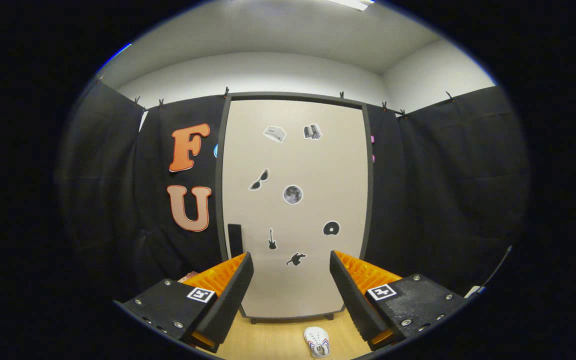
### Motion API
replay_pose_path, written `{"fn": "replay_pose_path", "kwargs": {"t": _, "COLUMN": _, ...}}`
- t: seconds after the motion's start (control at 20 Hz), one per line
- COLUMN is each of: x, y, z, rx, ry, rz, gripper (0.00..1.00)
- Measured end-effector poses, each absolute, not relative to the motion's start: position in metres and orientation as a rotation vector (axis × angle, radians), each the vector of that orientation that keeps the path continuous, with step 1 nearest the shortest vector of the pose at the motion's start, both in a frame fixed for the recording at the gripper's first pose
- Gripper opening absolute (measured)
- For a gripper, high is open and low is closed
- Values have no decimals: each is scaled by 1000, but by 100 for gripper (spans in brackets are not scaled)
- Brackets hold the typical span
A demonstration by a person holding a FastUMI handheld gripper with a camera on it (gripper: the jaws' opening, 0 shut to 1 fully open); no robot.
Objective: Open the shoe cabinet door, grab the shoes and put them into the shoe cabinet, then close the shoe cabinet door.
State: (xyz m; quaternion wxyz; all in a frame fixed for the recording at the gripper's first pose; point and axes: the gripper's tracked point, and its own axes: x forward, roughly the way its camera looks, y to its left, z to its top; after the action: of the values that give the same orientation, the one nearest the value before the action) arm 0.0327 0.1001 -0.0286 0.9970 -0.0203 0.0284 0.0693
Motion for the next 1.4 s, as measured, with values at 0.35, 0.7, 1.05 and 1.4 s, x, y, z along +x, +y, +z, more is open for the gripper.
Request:
{"fn": "replay_pose_path", "kwargs": {"t": 0.35, "x": 76, "y": 186, "z": -60, "rx": -58, "ry": 97, "rz": 229, "gripper": 95}}
{"fn": "replay_pose_path", "kwargs": {"t": 0.7, "x": 146, "y": 222, "z": -99, "rx": -76, "ry": 149, "rz": 193, "gripper": 95}}
{"fn": "replay_pose_path", "kwargs": {"t": 1.05, "x": 183, "y": 240, "z": -121, "rx": -91, "ry": 172, "rz": 195, "gripper": 80}}
{"fn": "replay_pose_path", "kwargs": {"t": 1.4, "x": 201, "y": 241, "z": -128, "rx": -77, "ry": 188, "rz": 194, "gripper": 59}}
